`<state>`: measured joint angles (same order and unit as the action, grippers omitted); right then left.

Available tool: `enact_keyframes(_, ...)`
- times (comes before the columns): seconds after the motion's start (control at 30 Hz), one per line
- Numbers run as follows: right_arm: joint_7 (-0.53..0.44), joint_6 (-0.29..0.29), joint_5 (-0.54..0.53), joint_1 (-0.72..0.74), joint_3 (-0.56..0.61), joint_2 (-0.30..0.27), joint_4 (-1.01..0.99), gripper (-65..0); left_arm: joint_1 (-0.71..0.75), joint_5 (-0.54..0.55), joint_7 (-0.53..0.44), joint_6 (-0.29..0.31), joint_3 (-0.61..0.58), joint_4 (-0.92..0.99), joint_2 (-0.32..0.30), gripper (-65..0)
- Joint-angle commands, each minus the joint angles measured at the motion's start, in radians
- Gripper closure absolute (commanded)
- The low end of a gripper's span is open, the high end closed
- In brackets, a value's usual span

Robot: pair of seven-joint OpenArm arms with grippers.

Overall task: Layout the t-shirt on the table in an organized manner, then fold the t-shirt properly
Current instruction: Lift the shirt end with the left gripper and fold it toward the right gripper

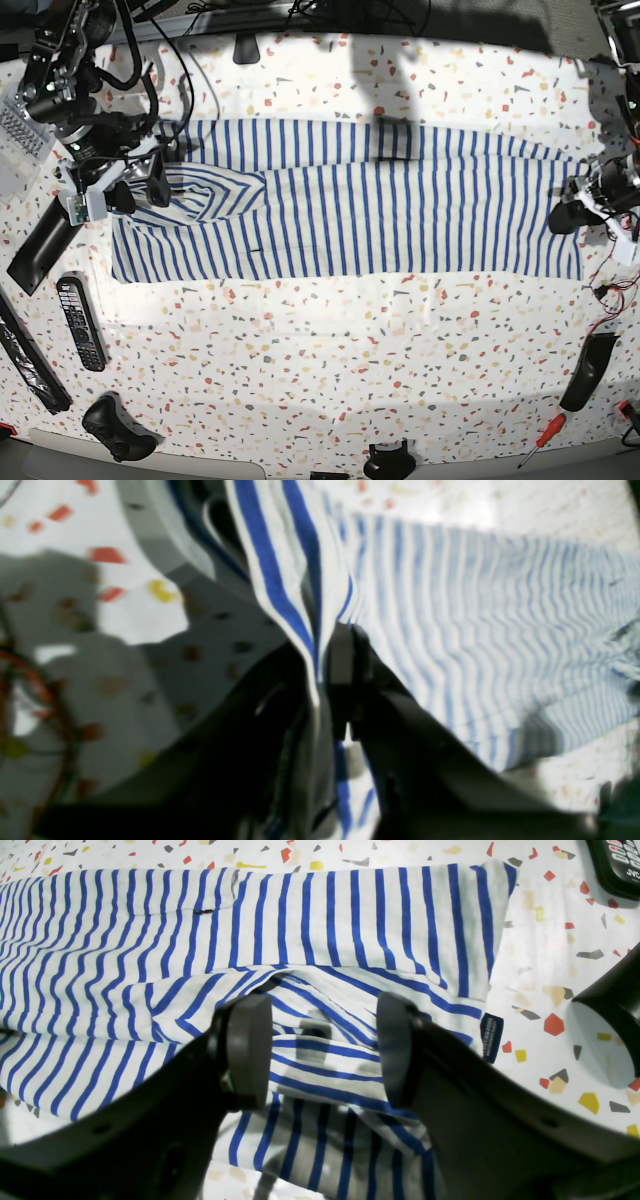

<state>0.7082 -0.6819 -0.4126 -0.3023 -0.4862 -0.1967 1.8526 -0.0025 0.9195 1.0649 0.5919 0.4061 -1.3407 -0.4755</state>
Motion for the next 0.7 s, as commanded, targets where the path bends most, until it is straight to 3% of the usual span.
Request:
enact_keyframes(0.0, -0.019, -0.01, -0.015, 0.006, -0.005, -0.011, 0.022, -32.1, -0.014, 0.057, 0.01, 0.008, 0.005, -0.038, -0.009, 0.0)
enact_keyframes(0.13, -0.019, -0.01, -0.015, 0.006, -0.005, -0.011, 0.022, -32.1, -0.014, 0.133, 0.108, 0.008, 0.005, -0.149, 0.047, 0.0)
enact_keyframes(0.27, -0.02, -0.01, -0.015, 0.006, -0.005, -0.011, 0.022, -32.1, -0.014, 0.191, 0.196, 0.008, 0.005, -0.261, 0.14, 0.0)
enact_keyframes(0.5, -0.02, -0.01, -0.015, 0.006, -0.005, -0.011, 0.022, -32.1, -0.005, 0.154, 0.203, 0.009, -0.002, -0.295, 0.333, 0.0)
enact_keyframes(0.67, -0.02, -0.01, -0.015, 0.006, -0.005, -0.011, 0.022, -32.1, 0.021, 0.129, 0.19, 0.012, -0.091, -0.295, 0.388, 0.0)
